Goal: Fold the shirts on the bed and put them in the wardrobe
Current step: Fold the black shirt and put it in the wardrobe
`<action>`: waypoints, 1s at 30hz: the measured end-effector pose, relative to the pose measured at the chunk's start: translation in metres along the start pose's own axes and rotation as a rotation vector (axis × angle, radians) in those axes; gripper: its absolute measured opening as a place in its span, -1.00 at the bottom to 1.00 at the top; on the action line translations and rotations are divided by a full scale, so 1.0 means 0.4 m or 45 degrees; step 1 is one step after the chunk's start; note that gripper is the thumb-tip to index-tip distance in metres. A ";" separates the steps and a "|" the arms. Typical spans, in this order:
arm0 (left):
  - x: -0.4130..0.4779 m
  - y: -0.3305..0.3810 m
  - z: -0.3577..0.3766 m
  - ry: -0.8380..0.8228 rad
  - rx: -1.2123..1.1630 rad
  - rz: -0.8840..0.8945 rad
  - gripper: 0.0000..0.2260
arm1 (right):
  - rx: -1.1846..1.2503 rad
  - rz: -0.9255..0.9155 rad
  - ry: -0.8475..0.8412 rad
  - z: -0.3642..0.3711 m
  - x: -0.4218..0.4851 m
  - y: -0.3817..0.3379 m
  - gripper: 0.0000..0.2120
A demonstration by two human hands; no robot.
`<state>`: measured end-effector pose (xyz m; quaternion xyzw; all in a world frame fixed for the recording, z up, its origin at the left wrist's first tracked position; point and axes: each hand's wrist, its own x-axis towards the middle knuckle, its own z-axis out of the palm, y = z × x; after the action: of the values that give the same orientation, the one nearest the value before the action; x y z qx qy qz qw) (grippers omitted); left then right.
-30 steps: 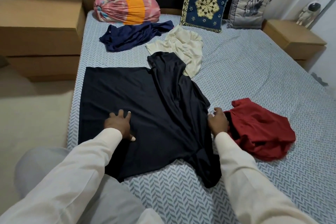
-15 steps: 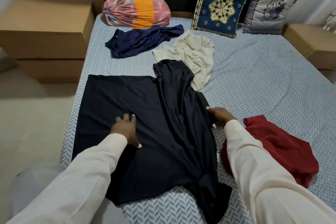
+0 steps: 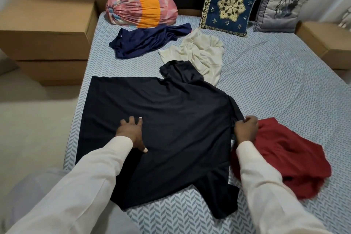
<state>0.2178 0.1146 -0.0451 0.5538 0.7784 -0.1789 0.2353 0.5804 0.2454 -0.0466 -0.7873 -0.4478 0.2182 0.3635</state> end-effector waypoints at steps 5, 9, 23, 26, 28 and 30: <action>-0.021 -0.004 0.038 0.104 -0.027 0.038 0.08 | -0.003 -0.154 -0.131 0.020 -0.191 0.093 -0.73; -0.051 -0.016 0.085 0.220 -0.113 0.078 -0.10 | -0.196 0.187 -0.201 -0.003 -0.224 0.109 -0.58; -0.156 -0.115 0.165 0.227 -0.218 0.271 -0.70 | 0.280 0.246 -0.611 -0.148 -0.263 0.154 -0.52; -0.195 -0.147 0.175 0.080 -0.194 0.319 -0.69 | 0.264 0.326 -0.872 -0.188 -0.291 0.127 -0.83; -0.233 -0.168 0.183 -0.013 -0.143 0.326 -0.65 | 0.375 0.329 -0.687 -0.201 -0.285 0.143 -0.84; -0.271 -0.180 0.193 -0.108 -0.043 0.324 -0.62 | 0.505 0.323 -0.525 -0.212 -0.284 0.159 -0.67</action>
<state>0.1927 -0.0347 -0.0463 0.6360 0.6942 -0.1578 0.2980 0.6147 0.0940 -0.0393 -0.6898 -0.3588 0.4999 0.3814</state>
